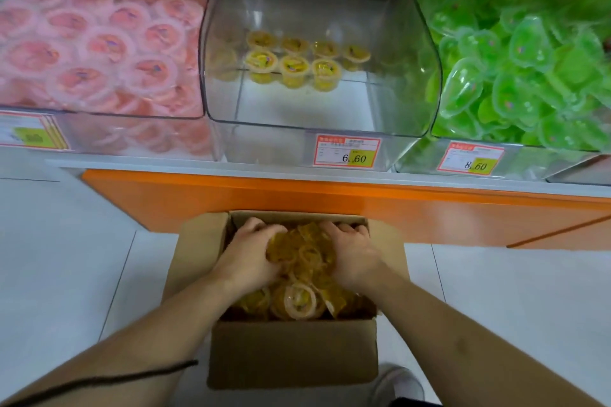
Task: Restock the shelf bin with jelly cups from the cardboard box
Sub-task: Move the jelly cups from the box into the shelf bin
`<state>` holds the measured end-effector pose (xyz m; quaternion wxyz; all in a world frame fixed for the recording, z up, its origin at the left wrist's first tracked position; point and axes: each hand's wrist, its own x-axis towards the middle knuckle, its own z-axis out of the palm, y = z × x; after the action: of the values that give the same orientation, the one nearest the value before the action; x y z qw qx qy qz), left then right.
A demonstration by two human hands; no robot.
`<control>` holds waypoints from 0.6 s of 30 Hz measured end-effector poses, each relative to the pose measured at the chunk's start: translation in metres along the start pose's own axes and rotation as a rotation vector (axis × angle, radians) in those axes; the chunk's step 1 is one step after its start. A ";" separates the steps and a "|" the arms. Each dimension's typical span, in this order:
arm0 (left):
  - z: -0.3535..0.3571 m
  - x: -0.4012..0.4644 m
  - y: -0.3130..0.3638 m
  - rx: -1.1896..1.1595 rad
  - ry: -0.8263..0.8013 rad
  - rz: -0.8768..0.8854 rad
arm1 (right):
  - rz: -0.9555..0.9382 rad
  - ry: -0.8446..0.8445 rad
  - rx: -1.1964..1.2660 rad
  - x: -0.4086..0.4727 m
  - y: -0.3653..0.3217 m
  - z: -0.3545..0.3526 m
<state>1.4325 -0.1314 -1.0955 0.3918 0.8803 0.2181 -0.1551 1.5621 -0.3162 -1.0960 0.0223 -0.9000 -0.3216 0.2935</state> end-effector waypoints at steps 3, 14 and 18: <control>0.000 -0.001 0.007 0.037 0.021 0.016 | -0.032 0.071 -0.034 0.000 0.002 -0.003; 0.002 -0.006 0.009 0.073 0.068 0.060 | -0.016 0.039 0.044 -0.013 -0.004 -0.004; 0.005 -0.009 0.009 0.040 0.079 0.061 | -0.044 0.034 0.114 -0.016 -0.007 -0.002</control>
<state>1.4286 -0.1427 -1.0891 0.3697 0.8996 0.2034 -0.1124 1.5494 -0.3204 -1.0843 0.0852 -0.8948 -0.3236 0.2956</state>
